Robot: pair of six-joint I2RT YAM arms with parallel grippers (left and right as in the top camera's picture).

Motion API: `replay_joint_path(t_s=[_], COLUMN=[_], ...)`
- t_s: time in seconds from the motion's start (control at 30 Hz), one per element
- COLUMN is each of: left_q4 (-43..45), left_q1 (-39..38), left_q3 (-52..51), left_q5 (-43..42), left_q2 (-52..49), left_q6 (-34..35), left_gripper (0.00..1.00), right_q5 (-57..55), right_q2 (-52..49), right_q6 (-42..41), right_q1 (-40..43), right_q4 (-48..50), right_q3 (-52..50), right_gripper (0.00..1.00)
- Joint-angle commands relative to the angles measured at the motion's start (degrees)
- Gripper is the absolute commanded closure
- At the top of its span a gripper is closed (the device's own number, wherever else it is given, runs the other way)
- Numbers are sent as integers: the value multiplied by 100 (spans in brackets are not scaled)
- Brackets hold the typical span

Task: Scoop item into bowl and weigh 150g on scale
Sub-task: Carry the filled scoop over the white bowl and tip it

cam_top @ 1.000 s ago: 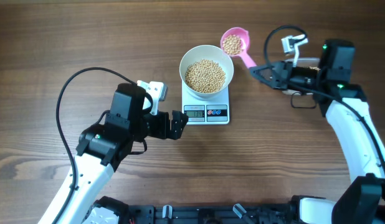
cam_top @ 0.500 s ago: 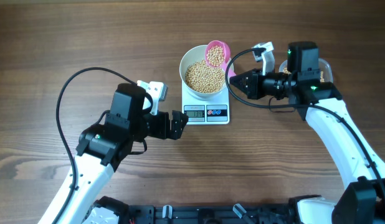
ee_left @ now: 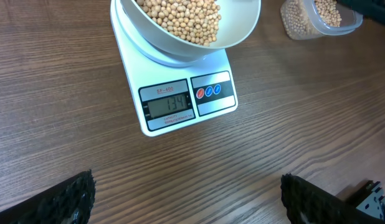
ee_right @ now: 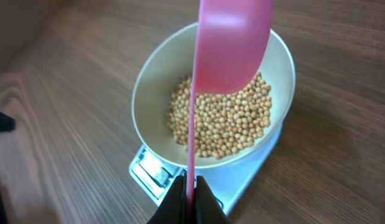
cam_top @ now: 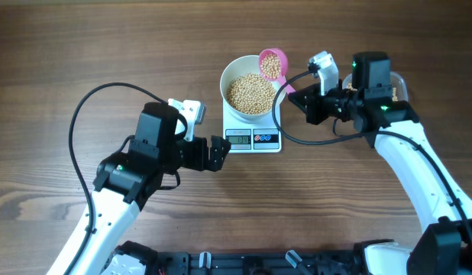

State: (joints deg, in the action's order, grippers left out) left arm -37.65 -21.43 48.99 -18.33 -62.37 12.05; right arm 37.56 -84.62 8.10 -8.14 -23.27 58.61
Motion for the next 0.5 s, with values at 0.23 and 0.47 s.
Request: replay_joint_path(t_s=[0.23, 0.47], left_q4=[15, 15], left_q1=[-22, -22], left_q3=[-22, -22], left_q5=[-24, -22], left_q2=[0, 0], left_q6=[-94, -94], left_gripper=[0, 0], right_q5=[-820, -817], right_q2=[98, 98], right_q6=[546, 522], right_q1=[-557, -557], right_q4=[15, 96], right_q3=[7, 7], right_gripper=[96, 96])
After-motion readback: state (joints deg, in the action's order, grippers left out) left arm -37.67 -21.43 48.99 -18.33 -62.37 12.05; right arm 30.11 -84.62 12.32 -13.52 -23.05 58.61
